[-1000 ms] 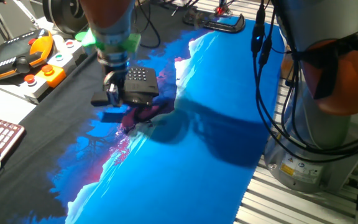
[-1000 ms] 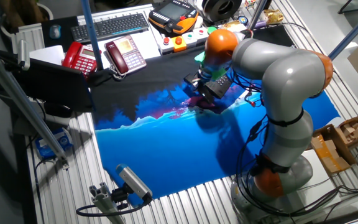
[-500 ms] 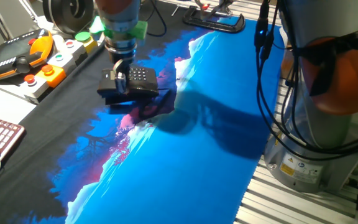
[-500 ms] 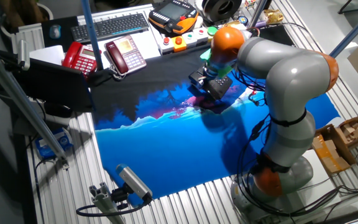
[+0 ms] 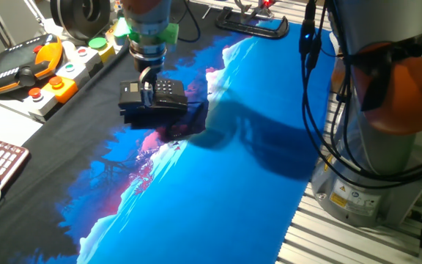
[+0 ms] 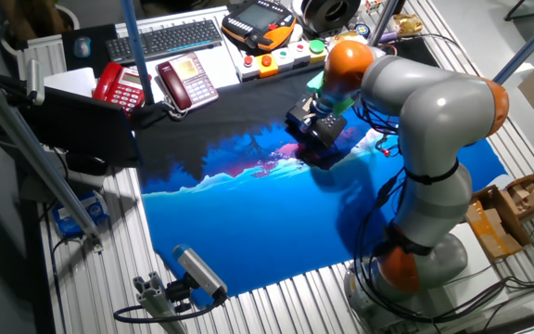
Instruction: Place the handset of the telephone on the corresponding phone cradle
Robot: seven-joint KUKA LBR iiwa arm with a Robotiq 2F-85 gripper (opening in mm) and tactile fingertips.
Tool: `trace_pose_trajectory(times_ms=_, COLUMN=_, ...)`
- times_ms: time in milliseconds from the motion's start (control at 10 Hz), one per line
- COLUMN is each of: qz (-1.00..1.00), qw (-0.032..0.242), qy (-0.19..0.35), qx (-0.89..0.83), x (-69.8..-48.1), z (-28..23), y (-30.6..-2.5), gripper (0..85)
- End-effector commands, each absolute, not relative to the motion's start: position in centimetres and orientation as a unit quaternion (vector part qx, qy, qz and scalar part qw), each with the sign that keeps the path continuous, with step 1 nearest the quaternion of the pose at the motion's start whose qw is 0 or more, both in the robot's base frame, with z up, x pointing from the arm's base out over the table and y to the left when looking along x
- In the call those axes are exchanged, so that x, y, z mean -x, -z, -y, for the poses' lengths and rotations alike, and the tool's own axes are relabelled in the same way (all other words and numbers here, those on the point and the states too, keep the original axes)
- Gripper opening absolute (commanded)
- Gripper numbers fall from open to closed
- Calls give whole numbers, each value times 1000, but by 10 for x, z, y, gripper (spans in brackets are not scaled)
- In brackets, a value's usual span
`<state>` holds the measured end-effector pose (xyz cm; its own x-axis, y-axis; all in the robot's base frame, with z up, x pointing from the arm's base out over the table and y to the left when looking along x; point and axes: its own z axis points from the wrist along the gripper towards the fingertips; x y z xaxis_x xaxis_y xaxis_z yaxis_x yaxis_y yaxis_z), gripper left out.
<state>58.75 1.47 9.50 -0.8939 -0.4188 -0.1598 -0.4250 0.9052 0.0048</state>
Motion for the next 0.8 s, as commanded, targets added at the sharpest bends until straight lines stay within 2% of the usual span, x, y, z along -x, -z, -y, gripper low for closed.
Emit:
trace_pose_trajectory(times_ms=0, qz=-974, qw=78, qy=-17, qx=211, x=-589, z=-11, y=-93, gripper=7)
trace_pose_trajectory(times_ms=700, qz=-972, qw=80, qy=-47, qx=217, x=-600, z=7, y=-76, gripper=7)
